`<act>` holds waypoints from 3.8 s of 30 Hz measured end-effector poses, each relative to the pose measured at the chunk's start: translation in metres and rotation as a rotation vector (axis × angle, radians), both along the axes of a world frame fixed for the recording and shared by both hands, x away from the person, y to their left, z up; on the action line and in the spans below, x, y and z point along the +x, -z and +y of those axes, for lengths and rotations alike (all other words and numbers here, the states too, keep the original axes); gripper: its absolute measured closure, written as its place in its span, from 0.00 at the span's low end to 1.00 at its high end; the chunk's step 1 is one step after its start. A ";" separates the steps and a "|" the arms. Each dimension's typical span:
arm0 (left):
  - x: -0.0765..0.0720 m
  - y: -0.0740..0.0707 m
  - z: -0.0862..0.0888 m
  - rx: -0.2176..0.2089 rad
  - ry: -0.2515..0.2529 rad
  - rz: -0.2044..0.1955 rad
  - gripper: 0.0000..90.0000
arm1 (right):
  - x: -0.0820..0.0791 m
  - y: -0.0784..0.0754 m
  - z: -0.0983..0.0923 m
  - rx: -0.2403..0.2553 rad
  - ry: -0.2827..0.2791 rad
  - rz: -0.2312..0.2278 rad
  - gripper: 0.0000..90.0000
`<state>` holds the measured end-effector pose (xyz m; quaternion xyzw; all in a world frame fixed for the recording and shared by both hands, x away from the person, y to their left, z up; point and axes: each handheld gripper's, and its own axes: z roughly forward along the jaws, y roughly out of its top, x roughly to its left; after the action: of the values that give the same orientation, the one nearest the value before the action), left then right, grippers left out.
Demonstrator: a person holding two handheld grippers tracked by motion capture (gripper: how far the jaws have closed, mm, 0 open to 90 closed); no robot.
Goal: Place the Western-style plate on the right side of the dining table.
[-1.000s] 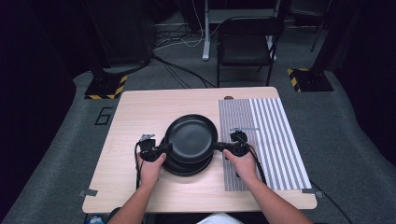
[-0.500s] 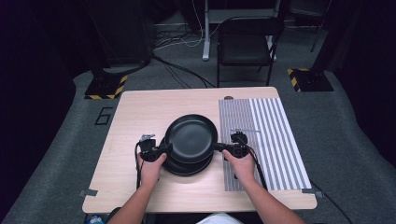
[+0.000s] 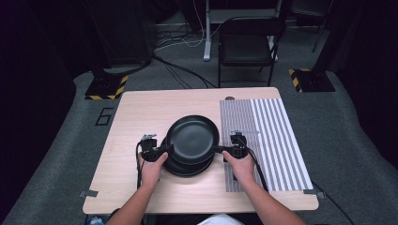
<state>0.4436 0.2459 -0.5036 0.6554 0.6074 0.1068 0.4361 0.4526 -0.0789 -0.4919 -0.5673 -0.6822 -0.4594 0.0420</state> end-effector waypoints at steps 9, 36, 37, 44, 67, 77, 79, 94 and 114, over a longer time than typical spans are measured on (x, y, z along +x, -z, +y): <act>0.001 -0.003 -0.003 -0.004 -0.020 0.048 0.72 | 0.001 -0.001 0.000 0.004 0.019 0.023 0.78; -0.006 -0.009 -0.008 -0.061 -0.012 0.007 0.78 | 0.012 0.002 -0.008 0.036 0.037 0.071 0.82; -0.006 -0.010 -0.008 -0.061 -0.010 0.004 0.78 | 0.012 0.001 -0.008 0.035 0.038 0.072 0.82; -0.009 -0.015 -0.009 -0.058 -0.001 -0.020 0.78 | 0.009 -0.003 -0.010 0.036 0.032 0.058 0.82; -0.015 -0.031 -0.017 -0.042 0.037 -0.050 0.77 | -0.005 -0.022 -0.022 0.020 -0.010 0.018 0.81; -0.017 -0.037 -0.030 -0.028 0.049 -0.053 0.77 | -0.011 -0.025 -0.034 0.022 -0.013 0.007 0.80; -0.016 -0.038 -0.031 -0.026 0.052 -0.056 0.77 | -0.011 -0.026 -0.035 0.021 -0.012 0.006 0.80; -0.015 -0.050 -0.045 -0.014 0.065 -0.072 0.77 | -0.015 -0.034 -0.050 0.040 -0.036 -0.021 0.80; -0.009 -0.055 -0.054 -0.019 0.090 -0.082 0.77 | -0.016 -0.039 -0.060 0.036 -0.015 -0.047 0.79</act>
<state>0.4345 0.1915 -0.4483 0.6732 0.5597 0.1081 0.4711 0.4364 -0.1385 -0.4529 -0.5502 -0.6789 -0.4846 0.0395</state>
